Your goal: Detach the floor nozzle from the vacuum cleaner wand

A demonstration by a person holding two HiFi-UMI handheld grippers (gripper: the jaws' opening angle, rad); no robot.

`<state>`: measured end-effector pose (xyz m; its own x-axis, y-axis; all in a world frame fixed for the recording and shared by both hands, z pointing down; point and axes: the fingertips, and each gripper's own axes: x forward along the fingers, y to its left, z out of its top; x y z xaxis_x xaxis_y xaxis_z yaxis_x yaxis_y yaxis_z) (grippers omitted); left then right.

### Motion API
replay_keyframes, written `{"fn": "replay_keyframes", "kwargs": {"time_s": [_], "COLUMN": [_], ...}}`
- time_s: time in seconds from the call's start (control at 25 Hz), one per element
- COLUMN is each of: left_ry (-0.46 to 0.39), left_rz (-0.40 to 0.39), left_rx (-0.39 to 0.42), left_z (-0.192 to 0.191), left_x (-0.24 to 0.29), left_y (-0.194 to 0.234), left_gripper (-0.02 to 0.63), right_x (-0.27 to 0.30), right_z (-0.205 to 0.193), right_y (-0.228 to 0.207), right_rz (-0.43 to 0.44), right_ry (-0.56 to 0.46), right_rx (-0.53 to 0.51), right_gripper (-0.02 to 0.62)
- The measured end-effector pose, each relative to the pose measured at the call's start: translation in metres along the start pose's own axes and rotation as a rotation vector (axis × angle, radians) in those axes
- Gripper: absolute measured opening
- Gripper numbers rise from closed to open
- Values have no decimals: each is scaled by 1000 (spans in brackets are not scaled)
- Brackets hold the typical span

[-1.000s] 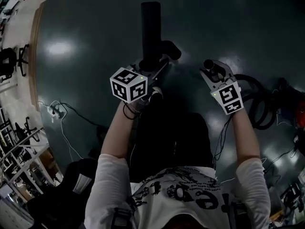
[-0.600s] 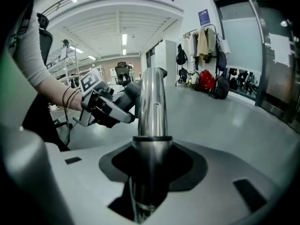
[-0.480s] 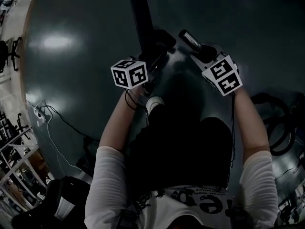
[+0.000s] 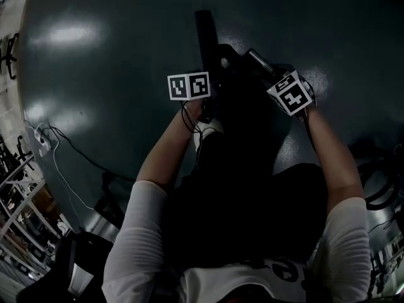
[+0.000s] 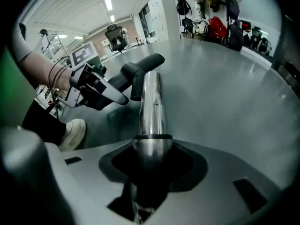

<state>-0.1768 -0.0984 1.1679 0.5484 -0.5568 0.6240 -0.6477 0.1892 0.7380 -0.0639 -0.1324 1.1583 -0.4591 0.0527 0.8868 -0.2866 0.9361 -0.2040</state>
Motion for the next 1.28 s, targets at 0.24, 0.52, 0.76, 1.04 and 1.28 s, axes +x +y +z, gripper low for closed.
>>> {"fn": "replay_keyframes", "kwargs": {"time_s": [0.24,0.52,0.76,1.04,1.28], "left_ry": [6,-11,-51,-231,-236], "left_rz": [-13,124,239,347,308], "left_rx": [-125,-4,133,359,374], "left_z": [-11,8,19,56,60], "left_x": [4,-10,-30,-65,-75], "left_y": [12,21,22,-5,-33], "left_gripper": [129,210,429,472,471], "right_x": [20,24,11,-29,-50], "right_z": [-13,-9,-8,12,28], "right_y": [-3,-1,3,-14,-18], "right_rz": [-47,-72,-80,-145,-128], "right_ry": [72,80,127,62,-26], "right_rx": [-1,-25,-49,-72,50], "right_gripper": [166,169,170,202,235]}}
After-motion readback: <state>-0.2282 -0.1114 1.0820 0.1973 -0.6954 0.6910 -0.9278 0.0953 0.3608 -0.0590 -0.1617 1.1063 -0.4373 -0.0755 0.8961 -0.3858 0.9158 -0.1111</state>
